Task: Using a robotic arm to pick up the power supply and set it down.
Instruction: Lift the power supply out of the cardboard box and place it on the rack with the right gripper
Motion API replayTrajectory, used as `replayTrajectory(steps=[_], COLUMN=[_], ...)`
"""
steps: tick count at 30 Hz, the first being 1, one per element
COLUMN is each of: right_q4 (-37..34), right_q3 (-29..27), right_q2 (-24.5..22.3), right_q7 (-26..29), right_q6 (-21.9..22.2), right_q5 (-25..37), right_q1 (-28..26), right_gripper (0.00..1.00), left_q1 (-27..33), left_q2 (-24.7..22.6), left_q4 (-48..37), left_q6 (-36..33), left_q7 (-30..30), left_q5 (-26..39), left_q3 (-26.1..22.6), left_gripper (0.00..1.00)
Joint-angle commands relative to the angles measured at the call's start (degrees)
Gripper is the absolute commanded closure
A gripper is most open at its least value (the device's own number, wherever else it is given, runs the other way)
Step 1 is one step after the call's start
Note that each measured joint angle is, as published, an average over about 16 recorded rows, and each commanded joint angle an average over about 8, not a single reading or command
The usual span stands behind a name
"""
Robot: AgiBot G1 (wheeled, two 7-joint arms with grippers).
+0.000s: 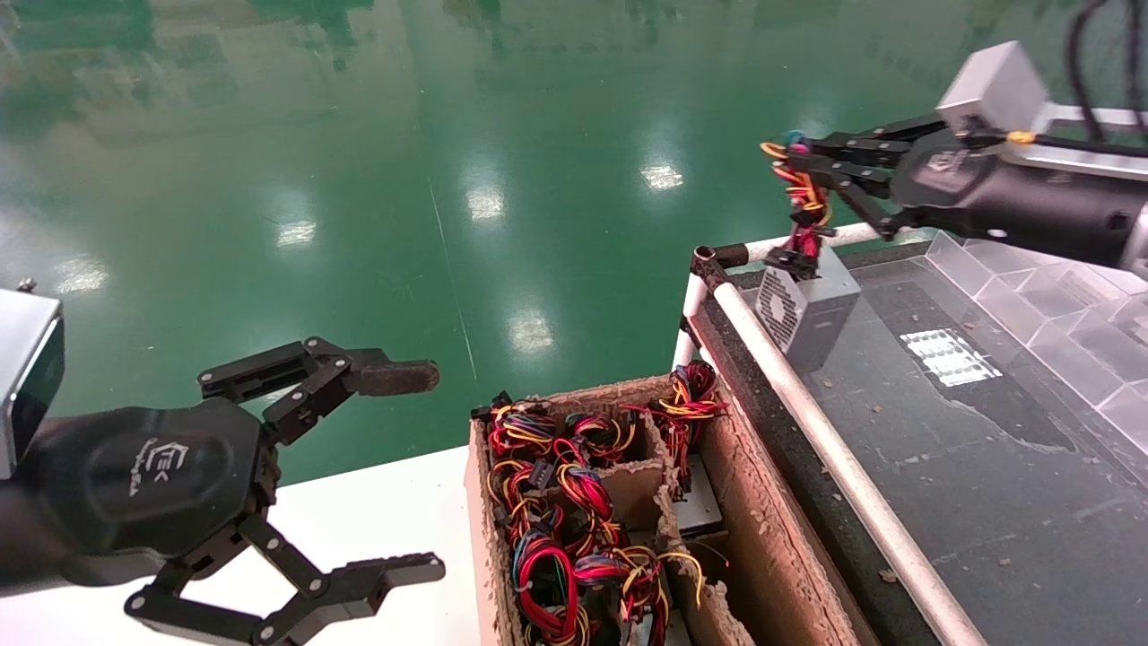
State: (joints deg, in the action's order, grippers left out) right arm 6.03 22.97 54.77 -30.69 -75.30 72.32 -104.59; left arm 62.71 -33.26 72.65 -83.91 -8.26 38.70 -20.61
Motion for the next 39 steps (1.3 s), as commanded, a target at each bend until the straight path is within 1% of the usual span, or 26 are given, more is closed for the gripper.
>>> replayTrajectory(steps=[1,9,18,27,39], right_q4=[-0.6,-2.9,-4.5,-5.3,-6.2], right_q3=[0.0,-0.2,-0.4,-0.3,0.1], right_q2=[1.1,5.0,8.4,10.9,11.1], right_q7=[-0.7,-2.2,-3.9,-4.5,-4.8], right_q6=[0.8,6.7,12.9,16.8,20.2], right_q5=[-0.1,-0.1,-0.4,-0.1,0.4], right_q1=[-0.1,-1.0,-1.4,-2.0,-1.6], right_gripper=[1.0,1.0,1.0,1.0,1.0], left_q1=[0.0,0.0,0.0,0.0,0.0], left_q2=[0.0,0.0,0.0,0.0,0.0], left_q4=[0.0,0.0,0.0,0.0,0.0], left_q6=[0.0,0.0,0.0,0.0,0.0], left_q7=[0.0,0.0,0.0,0.0,0.0], left_q5=[0.0,0.0,0.0,0.0,0.0], left_q3=[0.0,0.0,0.0,0.0,0.0], left_gripper=[0.0,0.0,0.0,0.0,0.0])
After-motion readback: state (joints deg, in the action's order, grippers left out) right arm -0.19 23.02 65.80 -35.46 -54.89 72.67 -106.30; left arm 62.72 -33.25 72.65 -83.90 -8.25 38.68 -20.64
